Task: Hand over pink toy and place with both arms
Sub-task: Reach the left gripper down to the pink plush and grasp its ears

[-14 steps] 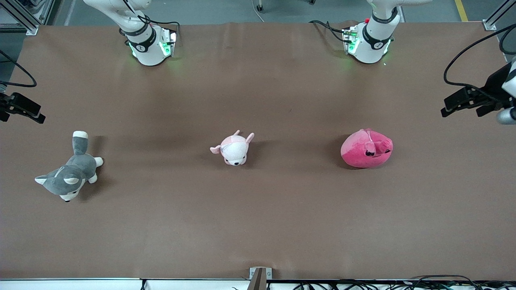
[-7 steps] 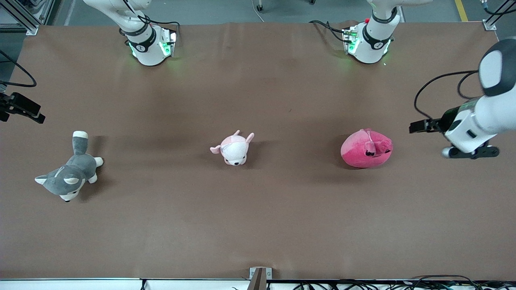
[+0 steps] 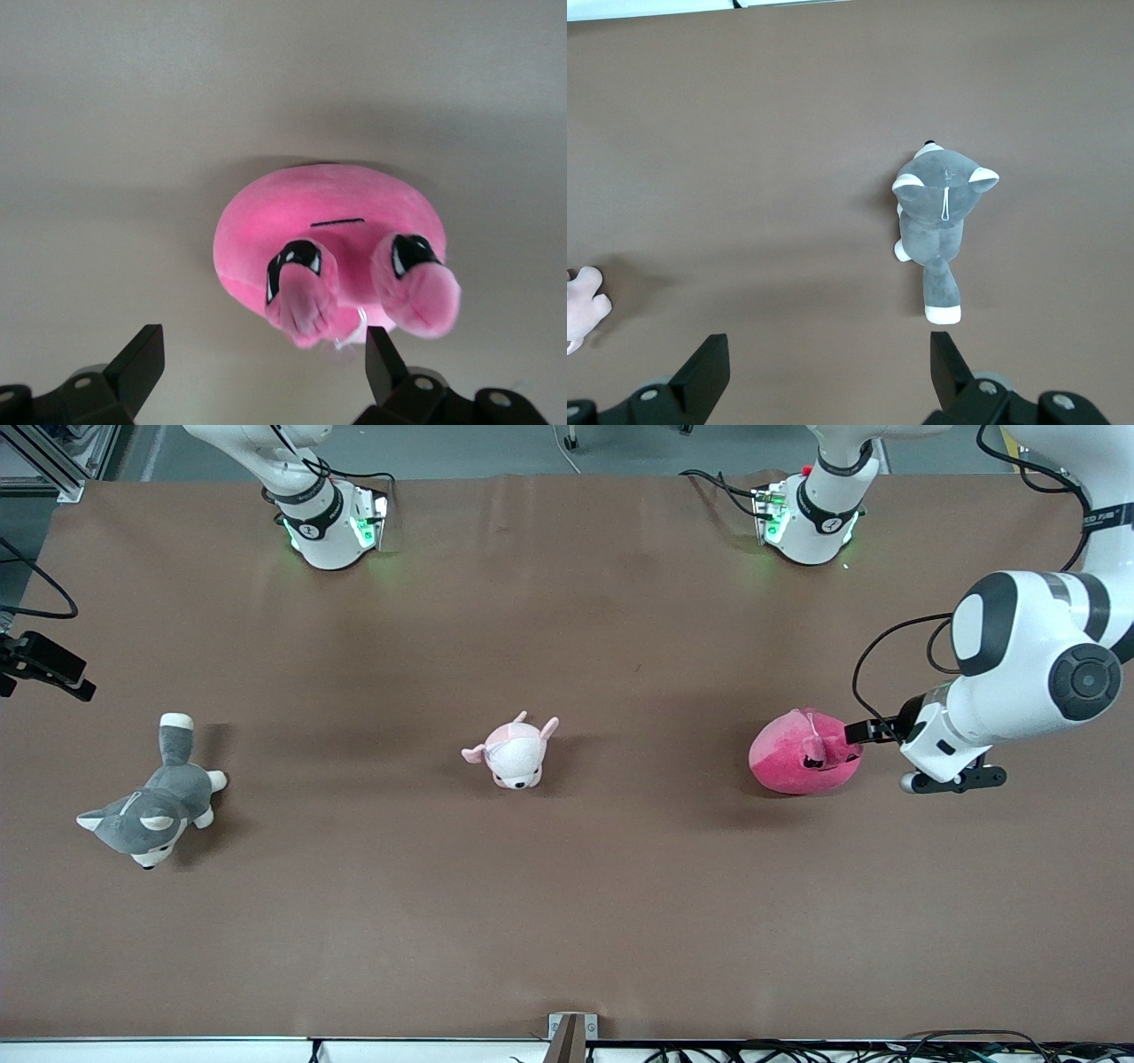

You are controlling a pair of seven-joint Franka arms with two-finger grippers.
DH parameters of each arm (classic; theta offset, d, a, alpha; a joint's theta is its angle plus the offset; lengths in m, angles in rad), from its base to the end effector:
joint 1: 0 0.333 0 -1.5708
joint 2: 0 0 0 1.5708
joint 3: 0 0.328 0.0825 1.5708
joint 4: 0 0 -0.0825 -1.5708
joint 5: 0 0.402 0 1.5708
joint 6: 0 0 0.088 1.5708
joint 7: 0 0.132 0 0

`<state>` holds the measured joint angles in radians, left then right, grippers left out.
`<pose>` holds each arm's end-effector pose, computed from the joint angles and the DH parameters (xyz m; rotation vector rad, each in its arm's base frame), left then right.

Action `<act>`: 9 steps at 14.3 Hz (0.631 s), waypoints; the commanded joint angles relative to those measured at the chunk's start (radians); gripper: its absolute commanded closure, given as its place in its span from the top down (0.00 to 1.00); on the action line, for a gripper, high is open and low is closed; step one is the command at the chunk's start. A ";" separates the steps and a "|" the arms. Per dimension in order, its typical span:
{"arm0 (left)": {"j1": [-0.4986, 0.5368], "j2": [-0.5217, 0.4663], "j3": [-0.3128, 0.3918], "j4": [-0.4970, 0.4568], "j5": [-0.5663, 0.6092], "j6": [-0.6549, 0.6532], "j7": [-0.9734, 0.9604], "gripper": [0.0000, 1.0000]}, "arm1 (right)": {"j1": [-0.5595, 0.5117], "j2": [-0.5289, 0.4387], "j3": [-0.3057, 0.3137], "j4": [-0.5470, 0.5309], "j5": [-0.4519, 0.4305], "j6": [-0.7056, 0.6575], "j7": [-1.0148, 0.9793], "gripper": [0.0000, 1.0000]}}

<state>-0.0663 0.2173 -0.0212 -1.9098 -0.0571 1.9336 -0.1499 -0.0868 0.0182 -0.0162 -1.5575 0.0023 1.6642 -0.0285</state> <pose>0.5946 -0.0571 0.3470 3.0908 0.1359 -0.3084 0.5871 -0.0603 0.6163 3.1325 -0.1169 0.1387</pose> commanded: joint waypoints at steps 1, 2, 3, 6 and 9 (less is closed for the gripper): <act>-0.003 -0.019 0.001 -0.075 0.013 0.074 -0.010 1.00 | 0.002 -0.076 0.002 -0.087 -0.007 0.019 0.013 1.00; -0.004 -0.012 0.000 -0.078 0.011 0.088 -0.011 0.98 | 0.002 -0.096 0.002 -0.116 -0.007 0.022 0.015 1.00; -0.006 -0.003 0.000 -0.078 0.010 0.096 -0.020 0.94 | 0.002 -0.122 0.002 -0.151 -0.007 0.044 0.013 1.00; -0.010 0.010 -0.009 -0.077 0.003 0.108 -0.057 0.79 | 0.002 -0.190 0.002 -0.251 -0.007 0.106 0.015 1.00; -0.010 0.023 -0.013 -0.077 -0.006 0.125 -0.068 0.46 | 0.004 -0.190 0.002 -0.248 -0.007 0.108 0.015 1.00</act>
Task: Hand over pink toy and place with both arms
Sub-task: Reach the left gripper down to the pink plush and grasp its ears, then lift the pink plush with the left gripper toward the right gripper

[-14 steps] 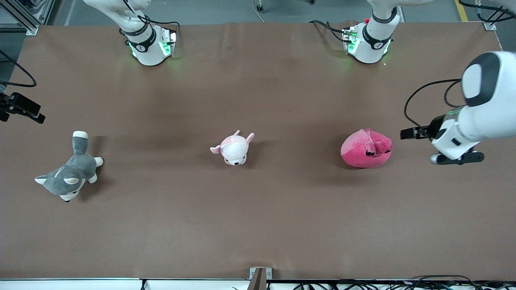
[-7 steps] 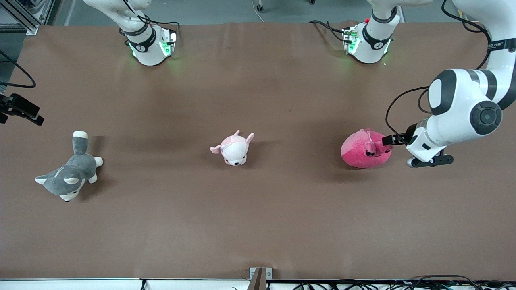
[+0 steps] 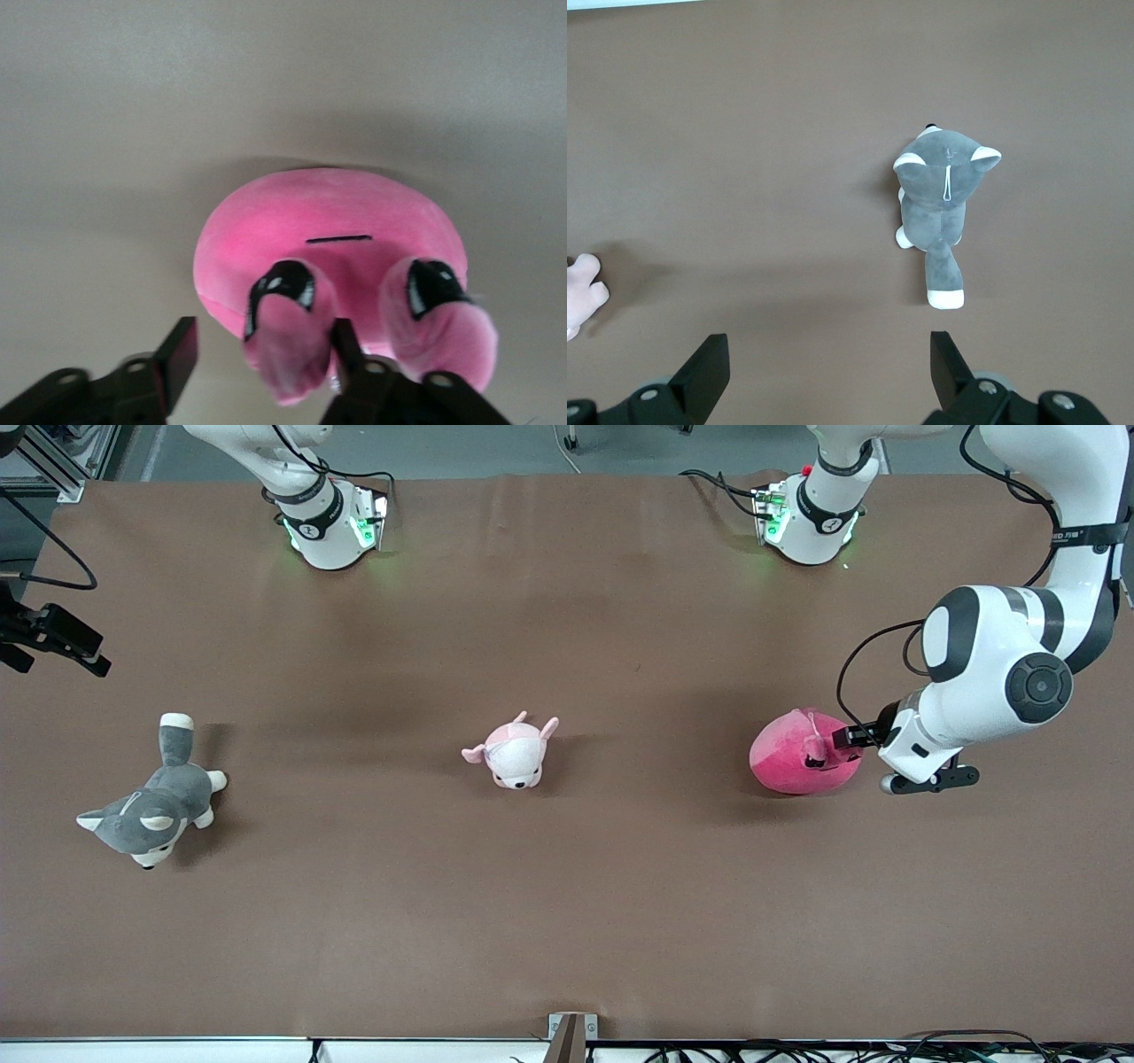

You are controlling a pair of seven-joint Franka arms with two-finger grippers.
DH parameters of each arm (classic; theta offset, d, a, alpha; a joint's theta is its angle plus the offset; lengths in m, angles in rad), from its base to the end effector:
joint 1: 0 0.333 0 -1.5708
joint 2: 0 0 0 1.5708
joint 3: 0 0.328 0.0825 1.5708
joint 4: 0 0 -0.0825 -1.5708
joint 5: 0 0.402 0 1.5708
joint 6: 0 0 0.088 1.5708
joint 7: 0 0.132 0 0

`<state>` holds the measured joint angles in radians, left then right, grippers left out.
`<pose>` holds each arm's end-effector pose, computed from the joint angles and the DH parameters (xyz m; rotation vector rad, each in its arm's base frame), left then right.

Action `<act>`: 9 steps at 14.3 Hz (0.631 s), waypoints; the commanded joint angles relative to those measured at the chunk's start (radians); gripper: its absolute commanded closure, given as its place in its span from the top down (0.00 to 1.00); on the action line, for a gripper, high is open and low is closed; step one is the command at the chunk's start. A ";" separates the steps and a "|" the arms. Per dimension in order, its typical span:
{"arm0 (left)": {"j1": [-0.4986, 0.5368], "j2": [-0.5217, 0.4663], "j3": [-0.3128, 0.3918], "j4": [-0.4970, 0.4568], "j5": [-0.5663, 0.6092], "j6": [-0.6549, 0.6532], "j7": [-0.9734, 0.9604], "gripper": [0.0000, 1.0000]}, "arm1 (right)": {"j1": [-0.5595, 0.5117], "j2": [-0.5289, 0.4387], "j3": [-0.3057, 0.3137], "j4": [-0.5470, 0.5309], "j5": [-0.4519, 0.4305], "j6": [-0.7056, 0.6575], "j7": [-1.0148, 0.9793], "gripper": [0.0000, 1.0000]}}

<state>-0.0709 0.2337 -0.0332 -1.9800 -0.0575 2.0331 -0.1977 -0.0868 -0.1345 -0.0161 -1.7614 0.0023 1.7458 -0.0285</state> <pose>0.5867 -0.0655 0.3126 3.0931 0.1922 -0.2906 0.5439 -0.0564 0.6083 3.1305 -0.1169 0.1865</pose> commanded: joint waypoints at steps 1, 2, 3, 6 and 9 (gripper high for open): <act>-0.007 0.012 -0.002 -0.002 -0.013 0.027 -0.035 0.31 | 0.004 -0.037 0.002 -0.030 -0.007 0.017 0.018 1.00; -0.010 0.013 -0.002 0.003 -0.016 0.029 -0.057 0.11 | 0.002 -0.036 0.002 -0.018 -0.007 0.000 0.019 1.00; -0.012 0.013 -0.002 0.009 -0.018 0.029 -0.068 0.00 | 0.002 -0.031 0.002 -0.006 -0.005 -0.014 0.018 1.00; -0.017 0.013 -0.010 0.039 -0.019 0.021 -0.072 0.00 | 0.002 -0.030 0.001 0.005 0.008 -0.032 0.018 1.00; -0.017 -0.022 -0.074 0.087 -0.019 -0.028 -0.190 0.00 | 0.022 -0.001 0.002 0.003 0.012 -0.029 0.018 1.00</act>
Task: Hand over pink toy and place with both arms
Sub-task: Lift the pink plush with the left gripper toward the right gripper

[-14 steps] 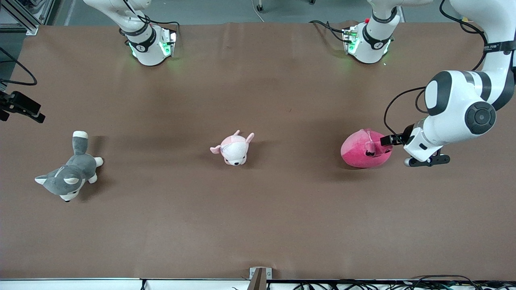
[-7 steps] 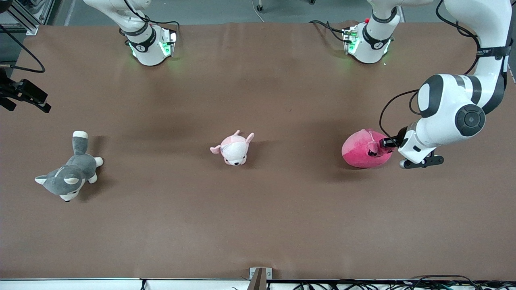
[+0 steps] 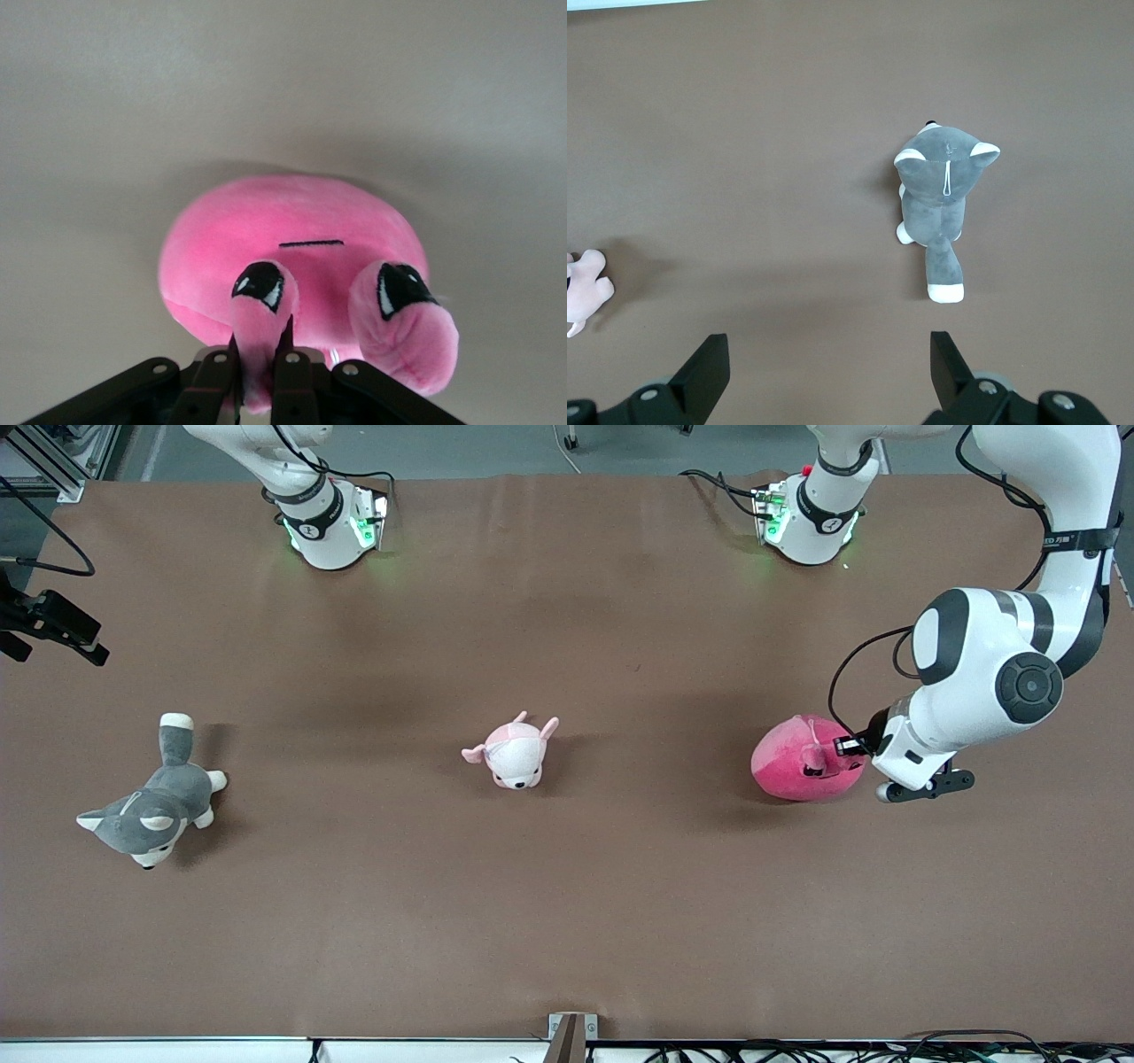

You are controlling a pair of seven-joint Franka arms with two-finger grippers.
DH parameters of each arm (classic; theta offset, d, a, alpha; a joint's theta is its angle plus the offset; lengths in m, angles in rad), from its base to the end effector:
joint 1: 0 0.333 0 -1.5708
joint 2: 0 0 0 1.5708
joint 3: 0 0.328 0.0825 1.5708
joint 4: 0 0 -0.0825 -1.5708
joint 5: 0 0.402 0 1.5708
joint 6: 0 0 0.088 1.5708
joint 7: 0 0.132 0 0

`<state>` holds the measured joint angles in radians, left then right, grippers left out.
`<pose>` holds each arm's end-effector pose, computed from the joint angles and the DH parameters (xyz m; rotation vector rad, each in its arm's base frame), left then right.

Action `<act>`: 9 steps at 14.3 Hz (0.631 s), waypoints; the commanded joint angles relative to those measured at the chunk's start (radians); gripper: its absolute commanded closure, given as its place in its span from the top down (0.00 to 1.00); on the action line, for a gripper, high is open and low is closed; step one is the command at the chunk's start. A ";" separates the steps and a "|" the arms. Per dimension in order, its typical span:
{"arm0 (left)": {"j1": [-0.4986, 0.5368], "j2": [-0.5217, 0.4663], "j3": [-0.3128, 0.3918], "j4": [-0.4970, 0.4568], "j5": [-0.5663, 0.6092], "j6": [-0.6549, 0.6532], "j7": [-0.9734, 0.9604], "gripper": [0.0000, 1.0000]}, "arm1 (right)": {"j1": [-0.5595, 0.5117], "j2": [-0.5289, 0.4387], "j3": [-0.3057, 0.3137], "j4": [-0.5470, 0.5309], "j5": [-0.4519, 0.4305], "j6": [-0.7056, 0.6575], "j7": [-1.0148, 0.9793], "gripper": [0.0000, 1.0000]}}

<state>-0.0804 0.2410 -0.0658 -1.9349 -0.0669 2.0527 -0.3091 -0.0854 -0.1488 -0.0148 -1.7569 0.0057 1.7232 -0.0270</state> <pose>0.6001 -0.0924 0.3297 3.0758 0.3063 -0.2108 0.5376 -0.0539 0.6160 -3.1337 0.1155 -0.1811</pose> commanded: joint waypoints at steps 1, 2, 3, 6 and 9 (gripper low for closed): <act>-0.007 -0.029 -0.073 0.081 -0.010 -0.081 -0.131 0.00 | 0.041 0.024 0.001 -0.003 0.017 -0.007 0.019 1.00; -0.012 -0.025 -0.109 0.130 -0.010 -0.121 -0.190 0.00 | 0.044 0.029 -0.001 -0.001 0.057 -0.004 0.019 1.00; -0.019 -0.019 -0.152 0.189 -0.010 -0.158 -0.279 0.00 | 0.038 0.034 -0.004 0.000 0.118 -0.001 0.018 1.00; -0.077 -0.009 -0.247 0.333 -0.008 -0.216 -0.505 0.00 | 0.032 0.054 -0.007 0.000 0.145 -0.007 -0.002 1.00; -0.227 0.012 -0.266 0.422 -0.007 -0.213 -0.671 0.00 | 0.046 0.074 -0.001 0.004 0.148 -0.037 -0.010 1.00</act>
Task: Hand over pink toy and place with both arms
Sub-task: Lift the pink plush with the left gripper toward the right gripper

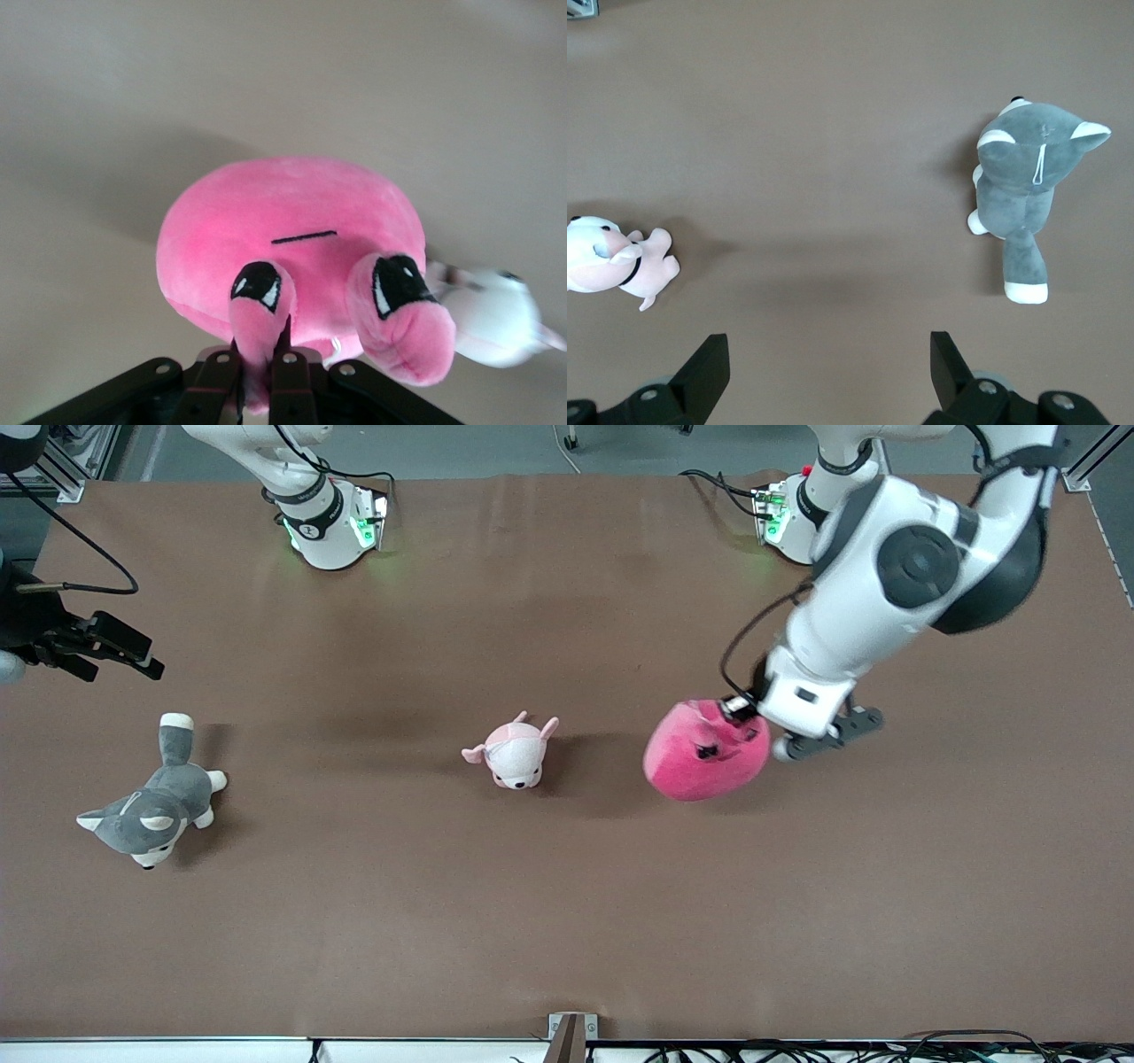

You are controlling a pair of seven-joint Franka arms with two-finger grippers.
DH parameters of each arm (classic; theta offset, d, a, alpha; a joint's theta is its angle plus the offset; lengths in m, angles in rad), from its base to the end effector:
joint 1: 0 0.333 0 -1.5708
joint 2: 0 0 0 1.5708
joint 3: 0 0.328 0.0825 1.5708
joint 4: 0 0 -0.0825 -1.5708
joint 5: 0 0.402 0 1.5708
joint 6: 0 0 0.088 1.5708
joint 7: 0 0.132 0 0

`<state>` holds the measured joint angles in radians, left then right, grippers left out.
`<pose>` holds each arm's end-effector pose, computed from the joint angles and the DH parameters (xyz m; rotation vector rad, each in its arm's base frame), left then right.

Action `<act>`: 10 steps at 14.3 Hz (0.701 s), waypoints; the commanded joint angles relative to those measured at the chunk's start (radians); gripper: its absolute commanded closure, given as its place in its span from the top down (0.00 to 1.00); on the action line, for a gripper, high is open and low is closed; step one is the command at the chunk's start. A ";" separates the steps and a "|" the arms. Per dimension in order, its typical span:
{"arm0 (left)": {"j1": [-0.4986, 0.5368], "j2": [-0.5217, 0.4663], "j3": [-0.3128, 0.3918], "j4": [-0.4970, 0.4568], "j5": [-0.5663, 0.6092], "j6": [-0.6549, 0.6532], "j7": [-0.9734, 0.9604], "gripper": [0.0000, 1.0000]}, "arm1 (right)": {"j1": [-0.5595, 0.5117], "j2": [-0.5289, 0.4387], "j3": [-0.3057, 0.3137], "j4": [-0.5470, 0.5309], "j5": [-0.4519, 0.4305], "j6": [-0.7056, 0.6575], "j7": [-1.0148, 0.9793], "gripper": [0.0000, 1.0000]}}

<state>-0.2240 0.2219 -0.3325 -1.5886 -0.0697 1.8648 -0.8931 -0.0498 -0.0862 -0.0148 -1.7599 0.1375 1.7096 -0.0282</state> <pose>0.5622 -0.3379 0.5005 2.9436 0.5426 -0.0641 0.5550 -0.0199 0.5800 -3.0039 0.0796 -0.0635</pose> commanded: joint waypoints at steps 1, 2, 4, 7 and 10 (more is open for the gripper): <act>-0.130 0.059 0.003 0.123 -0.004 -0.018 -0.134 0.00 | 0.022 0.010 0.001 0.014 0.019 -0.042 0.001 1.00; -0.165 0.103 0.001 0.189 -0.005 -0.016 -0.182 0.00 | 0.034 0.010 0.001 0.016 0.025 -0.057 -0.001 1.00; -0.253 0.183 0.006 0.294 -0.004 0.006 -0.214 0.00 | 0.038 0.011 -0.001 0.016 0.119 -0.090 0.004 1.00; -0.351 0.224 0.007 0.302 -0.004 0.166 -0.225 0.00 | 0.039 0.026 -0.001 0.016 0.270 -0.108 0.039 0.84; -0.402 0.261 0.010 0.300 0.004 0.281 -0.222 0.00 | 0.082 0.026 0.001 0.016 0.338 -0.104 0.155 0.76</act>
<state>-0.5938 0.4507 -0.3334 -1.3311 -0.0698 2.1226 -1.1113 -0.0009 -0.0639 -0.0101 -1.7543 0.4337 1.6135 0.0508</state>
